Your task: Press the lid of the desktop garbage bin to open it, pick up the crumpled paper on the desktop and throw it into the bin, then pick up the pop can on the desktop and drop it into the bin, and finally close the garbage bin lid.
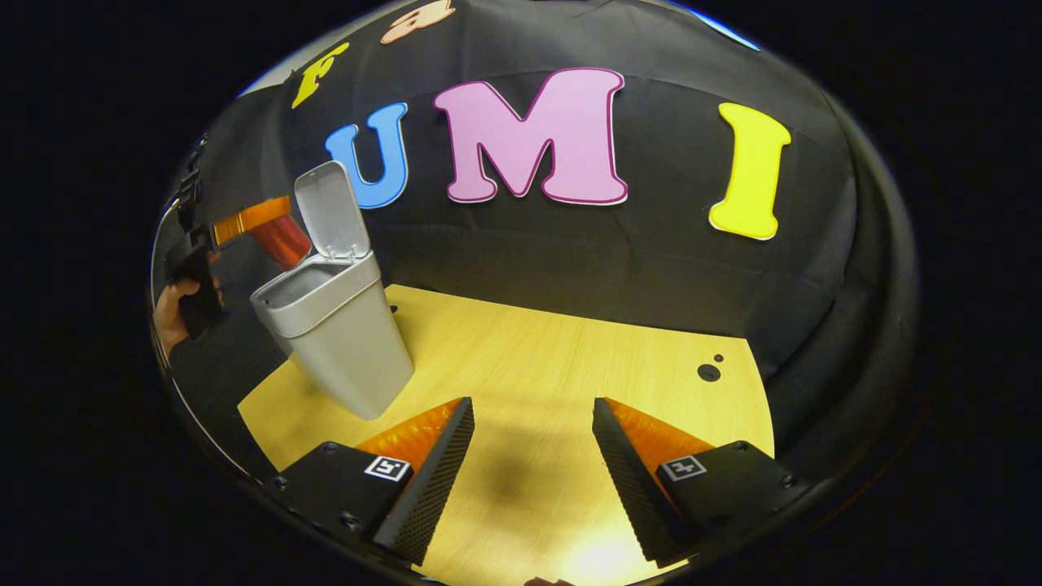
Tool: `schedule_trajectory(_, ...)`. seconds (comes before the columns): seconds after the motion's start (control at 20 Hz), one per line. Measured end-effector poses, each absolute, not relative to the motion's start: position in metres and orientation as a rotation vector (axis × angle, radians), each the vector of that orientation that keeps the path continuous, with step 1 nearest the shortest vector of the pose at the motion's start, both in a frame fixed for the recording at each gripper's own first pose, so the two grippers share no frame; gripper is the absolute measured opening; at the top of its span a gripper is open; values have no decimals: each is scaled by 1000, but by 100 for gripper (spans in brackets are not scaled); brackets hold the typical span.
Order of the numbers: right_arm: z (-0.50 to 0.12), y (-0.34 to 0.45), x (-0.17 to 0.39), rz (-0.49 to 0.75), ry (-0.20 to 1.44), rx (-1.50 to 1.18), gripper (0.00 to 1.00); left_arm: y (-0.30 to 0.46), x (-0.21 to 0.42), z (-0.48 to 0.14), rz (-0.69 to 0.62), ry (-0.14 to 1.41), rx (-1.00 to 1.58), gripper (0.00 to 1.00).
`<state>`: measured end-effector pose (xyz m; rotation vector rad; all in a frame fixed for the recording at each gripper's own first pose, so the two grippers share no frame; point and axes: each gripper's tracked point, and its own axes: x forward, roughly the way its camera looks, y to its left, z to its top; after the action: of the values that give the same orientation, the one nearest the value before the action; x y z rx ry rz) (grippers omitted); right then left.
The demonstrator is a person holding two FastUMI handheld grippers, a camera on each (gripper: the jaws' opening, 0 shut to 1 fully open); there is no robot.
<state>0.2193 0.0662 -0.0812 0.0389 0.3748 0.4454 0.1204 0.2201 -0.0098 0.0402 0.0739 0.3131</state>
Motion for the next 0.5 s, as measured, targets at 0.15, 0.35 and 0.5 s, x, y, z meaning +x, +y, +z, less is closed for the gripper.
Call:
schedule_trajectory(0.15, -79, 75, 218, 455, 376, 46, 95, 237, 116, -39, 361, 157, 32, 83)
schedule_trajectory(0.35, -78, 75, 216, 450, 378, 42, 95, 234, 118, -48, 349, 171, 62, 85)
schedule_trajectory(0.5, -79, 73, 215, 446, 379, 34, 95, 221, 121, -37, 313, 138, 63, 85)
